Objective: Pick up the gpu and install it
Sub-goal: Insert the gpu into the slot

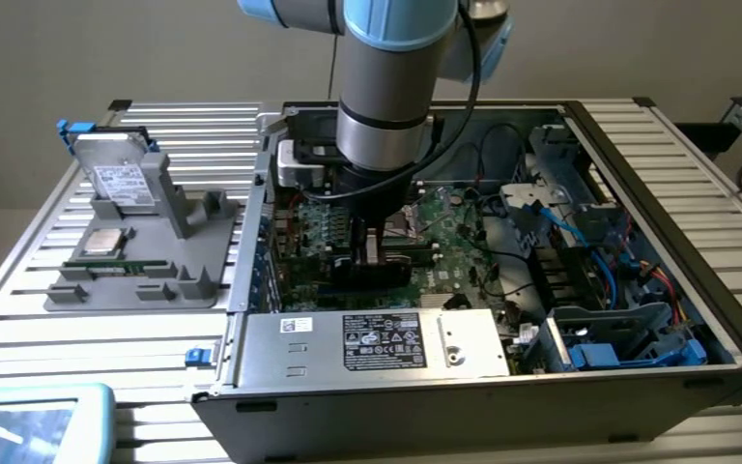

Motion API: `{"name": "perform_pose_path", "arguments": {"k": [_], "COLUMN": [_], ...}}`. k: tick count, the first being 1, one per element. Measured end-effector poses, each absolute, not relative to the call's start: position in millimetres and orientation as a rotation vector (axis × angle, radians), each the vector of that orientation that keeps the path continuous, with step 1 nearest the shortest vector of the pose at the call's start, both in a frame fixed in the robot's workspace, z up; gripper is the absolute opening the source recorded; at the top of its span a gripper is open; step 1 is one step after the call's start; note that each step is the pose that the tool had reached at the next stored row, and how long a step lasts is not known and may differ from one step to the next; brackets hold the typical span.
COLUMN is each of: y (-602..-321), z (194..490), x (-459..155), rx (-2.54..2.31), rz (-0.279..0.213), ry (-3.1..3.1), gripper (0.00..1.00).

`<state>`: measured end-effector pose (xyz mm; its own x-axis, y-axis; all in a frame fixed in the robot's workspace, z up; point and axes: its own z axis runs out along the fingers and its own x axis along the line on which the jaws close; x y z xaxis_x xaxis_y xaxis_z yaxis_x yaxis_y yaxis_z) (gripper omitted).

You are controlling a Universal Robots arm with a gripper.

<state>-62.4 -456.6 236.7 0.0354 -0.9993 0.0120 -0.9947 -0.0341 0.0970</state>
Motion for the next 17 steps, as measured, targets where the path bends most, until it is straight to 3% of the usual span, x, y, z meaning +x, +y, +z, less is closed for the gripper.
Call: {"name": "perform_pose_path", "arguments": {"k": [6, 10, 11, 17], "y": [-456, -456, -456, -456], "z": [237, 244, 246, 267], "x": [-64, -64, -64, -64], "rx": [2.201, 2.207, 2.209, 2.211], "rz": [-0.092, -0.076, -0.071, -0.064], "ry": [-2.131, -2.137, -2.139, -2.142], "gripper": [0.27, 0.36, 0.43, 0.43]}}
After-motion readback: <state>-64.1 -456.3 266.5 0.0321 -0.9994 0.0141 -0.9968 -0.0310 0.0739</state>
